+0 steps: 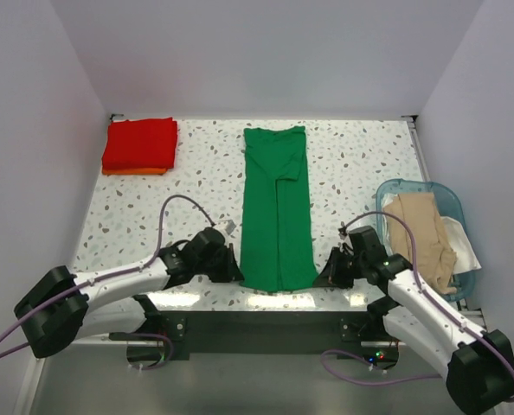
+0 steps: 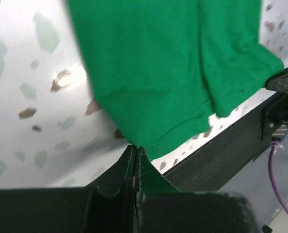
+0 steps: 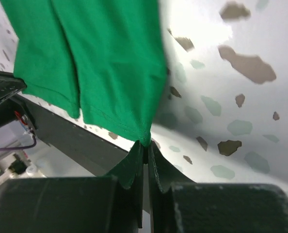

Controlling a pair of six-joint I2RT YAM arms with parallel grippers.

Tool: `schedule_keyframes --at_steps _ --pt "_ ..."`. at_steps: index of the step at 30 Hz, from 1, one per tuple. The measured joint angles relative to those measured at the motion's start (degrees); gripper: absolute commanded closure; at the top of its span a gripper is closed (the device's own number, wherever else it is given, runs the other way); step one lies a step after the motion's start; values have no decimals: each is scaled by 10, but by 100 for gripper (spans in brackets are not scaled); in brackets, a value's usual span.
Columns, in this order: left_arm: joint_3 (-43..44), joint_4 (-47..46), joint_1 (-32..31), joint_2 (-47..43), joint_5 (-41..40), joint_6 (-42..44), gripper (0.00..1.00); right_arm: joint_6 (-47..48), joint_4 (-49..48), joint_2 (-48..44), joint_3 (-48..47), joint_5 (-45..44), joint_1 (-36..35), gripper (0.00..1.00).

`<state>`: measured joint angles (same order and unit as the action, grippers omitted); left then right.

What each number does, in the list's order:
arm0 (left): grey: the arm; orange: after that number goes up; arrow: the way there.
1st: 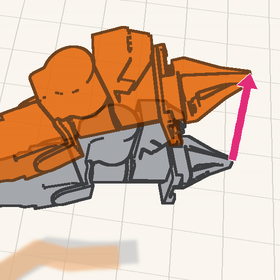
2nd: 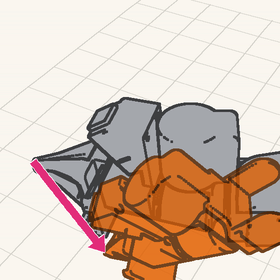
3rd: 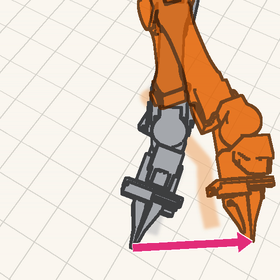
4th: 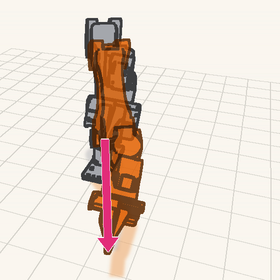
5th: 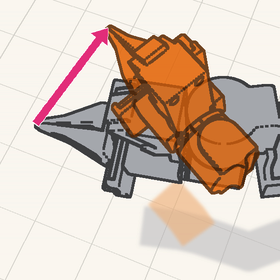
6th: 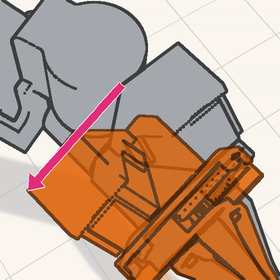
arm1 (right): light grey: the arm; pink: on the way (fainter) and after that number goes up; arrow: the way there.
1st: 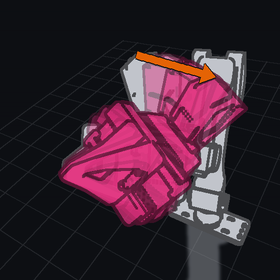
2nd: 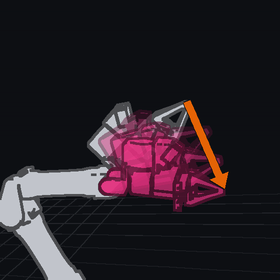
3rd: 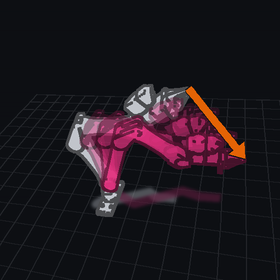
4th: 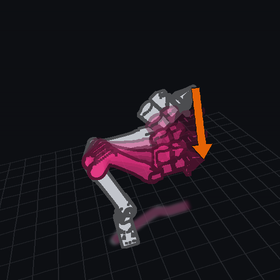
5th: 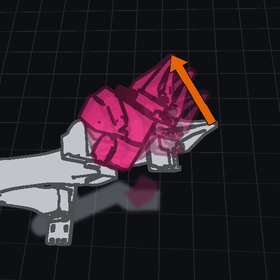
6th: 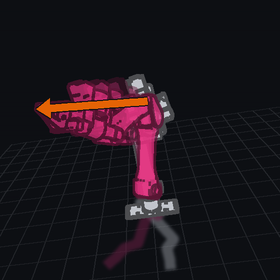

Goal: Fold and stack the t-shirts
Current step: Fold the tshirt

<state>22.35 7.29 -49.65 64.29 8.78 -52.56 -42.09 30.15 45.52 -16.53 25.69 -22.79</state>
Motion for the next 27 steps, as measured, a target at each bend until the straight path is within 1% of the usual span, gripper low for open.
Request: schedule_keyframes --at_steps 4,8,16,20,27 --pt "75 19 5 28 -15 17 100 24 14 49 -94 -33 -1 99" --pt "147 12 30 77 -18 34 100 38 -10 131 -186 -60 -1 100" --pt "230 -4 100 204 -17 42 100 42 -79 285 -279 -115 -1 100" --pt "281 -5 120 260 -22 42 100 42 -99 371 -336 -144 -1 100" --pt "372 -12 151 336 -44 42 100 42 -121 475 -430 -187 3 100"
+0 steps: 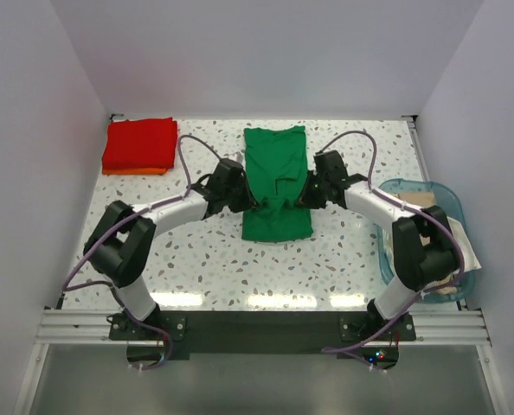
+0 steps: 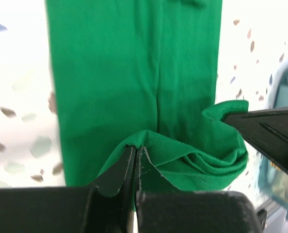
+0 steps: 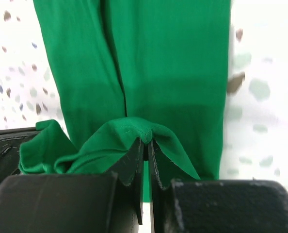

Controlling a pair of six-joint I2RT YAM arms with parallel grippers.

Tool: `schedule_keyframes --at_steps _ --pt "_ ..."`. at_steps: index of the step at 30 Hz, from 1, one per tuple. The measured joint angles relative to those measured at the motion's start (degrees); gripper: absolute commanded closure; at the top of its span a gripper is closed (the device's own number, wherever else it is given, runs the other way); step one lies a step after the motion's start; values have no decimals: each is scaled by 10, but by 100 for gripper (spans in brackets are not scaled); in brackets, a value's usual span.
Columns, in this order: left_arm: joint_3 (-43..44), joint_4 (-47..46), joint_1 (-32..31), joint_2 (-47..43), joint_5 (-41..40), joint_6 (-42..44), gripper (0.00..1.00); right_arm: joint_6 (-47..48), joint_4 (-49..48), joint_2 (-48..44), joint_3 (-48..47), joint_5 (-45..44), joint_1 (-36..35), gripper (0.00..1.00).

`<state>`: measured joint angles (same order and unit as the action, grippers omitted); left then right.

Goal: Fold and stack the t-shirts
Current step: Fold the tshirt

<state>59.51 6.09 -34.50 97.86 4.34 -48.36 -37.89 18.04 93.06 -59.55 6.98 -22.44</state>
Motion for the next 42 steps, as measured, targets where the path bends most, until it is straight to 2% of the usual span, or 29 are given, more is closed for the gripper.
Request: schedule_keyframes --at_steps 12,18,30,40,42 --pt "108 0 54 102 -22 22 100 -3 -24 112 -94 -4 34 100" --pt "127 0 72 130 -18 31 100 -5 -34 144 -116 4 49 100" --pt "144 3 90 137 -4 45 100 -12 -49 149 -120 31 76 100" --pt "188 4 104 160 8 47 100 -12 -52 164 -171 45 87 100" --pt "196 4 108 169 15 50 87 -12 -53 179 -184 50 90 95"
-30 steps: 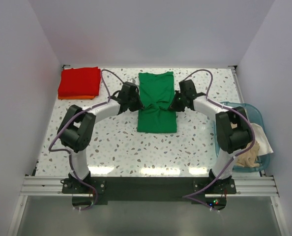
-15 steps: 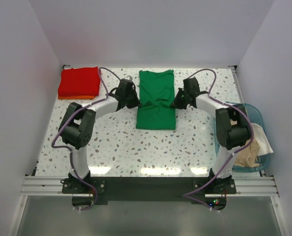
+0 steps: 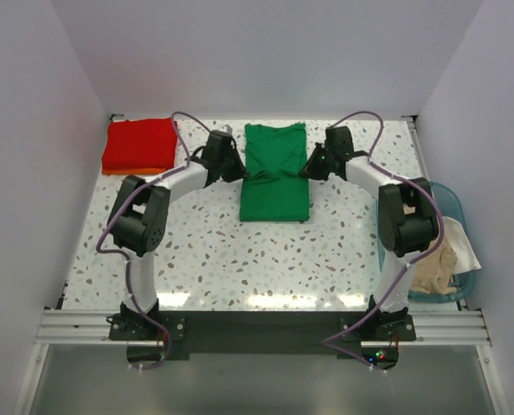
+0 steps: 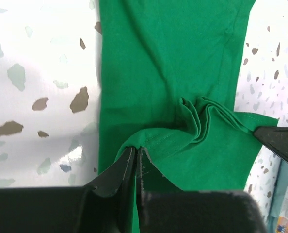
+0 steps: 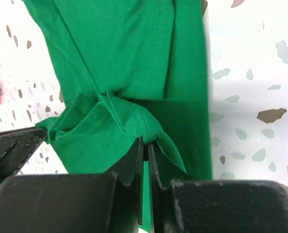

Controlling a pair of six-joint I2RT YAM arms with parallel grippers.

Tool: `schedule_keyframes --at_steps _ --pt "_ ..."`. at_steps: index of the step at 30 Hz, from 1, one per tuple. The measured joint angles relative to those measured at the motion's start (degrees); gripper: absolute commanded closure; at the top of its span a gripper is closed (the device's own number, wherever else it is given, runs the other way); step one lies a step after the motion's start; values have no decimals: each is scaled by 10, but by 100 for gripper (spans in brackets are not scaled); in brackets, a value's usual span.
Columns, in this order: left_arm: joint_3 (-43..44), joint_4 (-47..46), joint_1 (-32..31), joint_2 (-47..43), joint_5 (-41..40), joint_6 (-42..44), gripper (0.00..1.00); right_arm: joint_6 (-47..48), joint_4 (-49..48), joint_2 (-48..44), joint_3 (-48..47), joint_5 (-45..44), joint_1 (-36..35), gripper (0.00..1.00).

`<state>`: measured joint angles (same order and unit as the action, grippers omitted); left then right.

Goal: Fold and stack the t-shirts
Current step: Fold the tshirt

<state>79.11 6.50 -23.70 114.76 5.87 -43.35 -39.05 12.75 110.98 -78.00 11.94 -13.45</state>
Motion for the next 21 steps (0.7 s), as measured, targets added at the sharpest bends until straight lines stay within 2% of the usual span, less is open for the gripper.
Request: schedule_keyframes --at_steps 1,2,4,5,8,10,13,15,16,19,21 --pt "5 0 2 6 3 3 80 0 0 6 -4 2 1 93" --pt "9 -2 5 13 8 8 66 0 1 13 -8 3 2 84" --pt "13 -7 11 25 19 15 56 -1 1 24 -13 9 5 73" --pt "13 -9 14 28 24 18 47 -2 2 31 -16 11 7 63" --pt "13 -11 30 31 40 26 38 1 5 45 -30 16 16 46" --pt "12 -18 40 29 46 27 38 5 7 46 -35 16 22 40" --pt "-8 -27 51 10 47 27 45 10 12 41 -36 14 28 38" --pt "-32 -36 54 -14 49 24 58 11 13 29 -28 10 29 39" --pt "-41 -40 54 -25 50 23 68 12 15 18 -20 7 27 40" --pt "-49 -54 45 -41 57 23 79 16 22 -9 -8 -5 9 44" --pt "-49 -66 35 -41 61 20 87 20 20 -18 -9 -10 -15 51"
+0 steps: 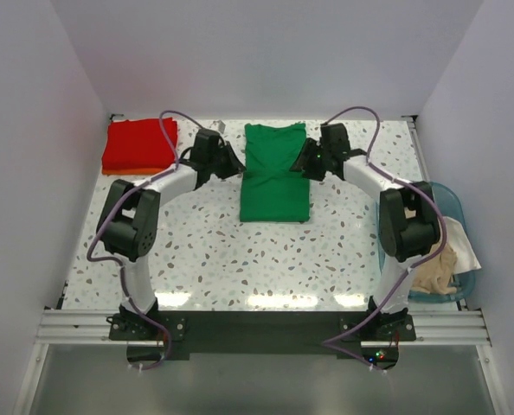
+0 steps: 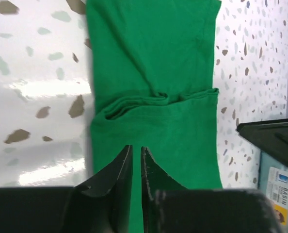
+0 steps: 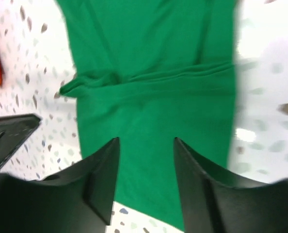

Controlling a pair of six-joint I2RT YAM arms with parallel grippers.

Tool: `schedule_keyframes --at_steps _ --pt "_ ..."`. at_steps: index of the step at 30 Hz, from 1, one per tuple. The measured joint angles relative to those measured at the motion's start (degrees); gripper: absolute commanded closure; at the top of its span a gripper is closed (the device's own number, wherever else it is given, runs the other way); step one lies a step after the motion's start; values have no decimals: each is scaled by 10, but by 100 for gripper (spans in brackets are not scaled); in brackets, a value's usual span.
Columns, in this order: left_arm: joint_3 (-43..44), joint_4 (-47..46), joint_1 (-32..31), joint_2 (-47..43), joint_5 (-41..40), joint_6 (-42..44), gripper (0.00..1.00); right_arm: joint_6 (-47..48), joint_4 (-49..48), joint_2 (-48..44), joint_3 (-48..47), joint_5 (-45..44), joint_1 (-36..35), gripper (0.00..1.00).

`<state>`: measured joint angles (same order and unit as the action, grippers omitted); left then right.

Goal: Fold and stack the t-shirts
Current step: Fold the tshirt

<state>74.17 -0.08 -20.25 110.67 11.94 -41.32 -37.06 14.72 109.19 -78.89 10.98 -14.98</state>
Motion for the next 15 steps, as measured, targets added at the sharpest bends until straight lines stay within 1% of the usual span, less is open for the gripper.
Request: schedule_keyframes --at_steps 2,3,5,8,11,15 --pt "4 -1 -12 5 5 0 91 3 2 4 -10 0 -24 58" --pt "15 -2 -17 16 10 1 93 5 5 12 -19 2 -35 59" --pt "33 -3 -27 35 17 1 94 7 3 32 -40 7 -51 64" --pt "68 -6 -34 78 31 1 94 9 -1 77 -82 21 -59 67" --pt "100 -7 -33 121 34 2 91 12 -4 130 -122 26 -53 69" --pt "129 -7 -25 169 33 1 91 12 -2 191 -158 34 -44 71"
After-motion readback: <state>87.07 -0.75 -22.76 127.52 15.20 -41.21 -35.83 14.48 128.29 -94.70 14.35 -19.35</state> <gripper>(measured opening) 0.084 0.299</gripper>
